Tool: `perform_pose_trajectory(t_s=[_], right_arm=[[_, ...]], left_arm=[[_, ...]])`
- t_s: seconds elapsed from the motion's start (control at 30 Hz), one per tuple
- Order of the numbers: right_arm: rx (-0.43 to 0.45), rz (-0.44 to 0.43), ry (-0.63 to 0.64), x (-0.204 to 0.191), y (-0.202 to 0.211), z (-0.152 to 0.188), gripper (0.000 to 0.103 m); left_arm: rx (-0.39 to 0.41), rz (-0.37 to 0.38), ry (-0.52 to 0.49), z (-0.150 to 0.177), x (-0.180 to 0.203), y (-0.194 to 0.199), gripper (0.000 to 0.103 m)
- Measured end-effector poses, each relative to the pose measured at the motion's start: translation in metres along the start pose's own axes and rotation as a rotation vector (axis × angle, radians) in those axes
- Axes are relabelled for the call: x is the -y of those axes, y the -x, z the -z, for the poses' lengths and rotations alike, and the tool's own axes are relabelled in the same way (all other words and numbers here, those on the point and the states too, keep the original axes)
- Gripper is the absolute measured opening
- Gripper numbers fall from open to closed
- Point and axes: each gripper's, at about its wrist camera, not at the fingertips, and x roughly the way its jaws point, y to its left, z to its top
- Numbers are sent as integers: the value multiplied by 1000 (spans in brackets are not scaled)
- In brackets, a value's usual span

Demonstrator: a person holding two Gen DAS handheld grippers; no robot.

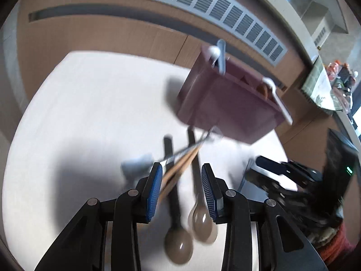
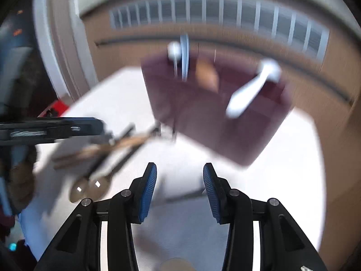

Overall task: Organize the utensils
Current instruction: 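Open both tools to drop the blue and white spoons into the caddy, then grasp the smiley-handle metal spoon with the right tool while the left tool grasps the brown spoon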

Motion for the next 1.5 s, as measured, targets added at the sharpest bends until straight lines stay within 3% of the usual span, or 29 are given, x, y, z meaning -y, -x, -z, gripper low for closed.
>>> perform_pose_trajectory(t_s=[0.1,0.3,0.53,0.63,0.73,0.83,1.07,1.17,1.3,1.4,1.5], right_arm=[[-23,1,-42,-3,-19,5,36],[-55,11,24,-23,-29,1,29],[-86,18,38,-11,-1,41,29],[-84,65,12,3,18,61,29],[-46,114,-11,14,41,74,31],[-12,89,-69,27,67,85,35],[-72,5,-285,48,63,102,40],[-78,33,-284,43,52,91,42],[-77,75,-234,31,41,82,55],[-80,119,-168,20,38,81,58],[-75,110,-159,19,41,85,59]], left_arm=[[-11,-29,10,18,-5,9,37],[-32,-46,35,39,-8,17,38],[-36,-24,-58,44,20,16,39],[-40,-24,-96,44,31,12,40],[-49,-24,-108,44,37,8,41],[-55,-23,-106,45,38,5,41],[-44,-35,-100,46,38,9,42],[-37,-46,-117,49,38,12,42],[-33,-42,-184,64,44,18,42],[-18,-64,-232,76,48,21,42],[-2,-81,-226,76,50,19,44]])
